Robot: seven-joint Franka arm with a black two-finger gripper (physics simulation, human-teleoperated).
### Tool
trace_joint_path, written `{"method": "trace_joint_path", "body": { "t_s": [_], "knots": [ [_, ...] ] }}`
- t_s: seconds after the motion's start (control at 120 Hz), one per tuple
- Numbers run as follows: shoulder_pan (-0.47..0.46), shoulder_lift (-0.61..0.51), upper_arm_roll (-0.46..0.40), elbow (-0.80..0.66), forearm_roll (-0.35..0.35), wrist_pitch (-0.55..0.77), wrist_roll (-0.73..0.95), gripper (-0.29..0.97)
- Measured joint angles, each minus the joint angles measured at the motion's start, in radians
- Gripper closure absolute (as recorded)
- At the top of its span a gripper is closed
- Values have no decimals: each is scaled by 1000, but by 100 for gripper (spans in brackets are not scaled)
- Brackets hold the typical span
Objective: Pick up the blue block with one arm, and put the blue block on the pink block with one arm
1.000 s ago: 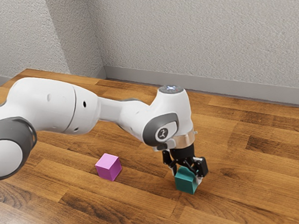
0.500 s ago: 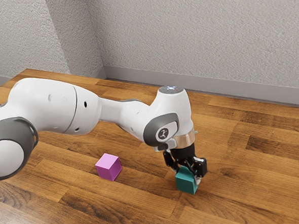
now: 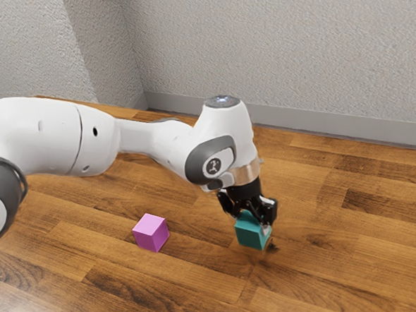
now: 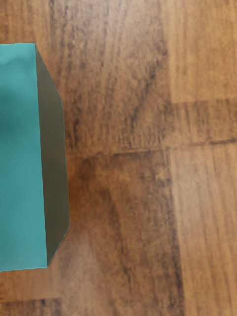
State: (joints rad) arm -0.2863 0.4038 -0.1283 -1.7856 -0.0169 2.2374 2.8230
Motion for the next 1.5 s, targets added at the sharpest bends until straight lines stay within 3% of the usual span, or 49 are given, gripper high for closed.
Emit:
{"method": "trace_joint_path", "body": {
  "t_s": [0.25,0.492,0.708,1.05,1.25,1.5],
  "knots": [
    [3,-227,121,-227,47,0,0,34],
    [13,-253,245,-271,121,17,15,35],
    [9,-353,287,-393,158,35,36,35],
    [30,-363,308,-456,197,134,75,35],
    [3,-379,307,-471,162,150,75,35],
    [-52,-380,363,-479,37,161,75,35]
  ]
}}
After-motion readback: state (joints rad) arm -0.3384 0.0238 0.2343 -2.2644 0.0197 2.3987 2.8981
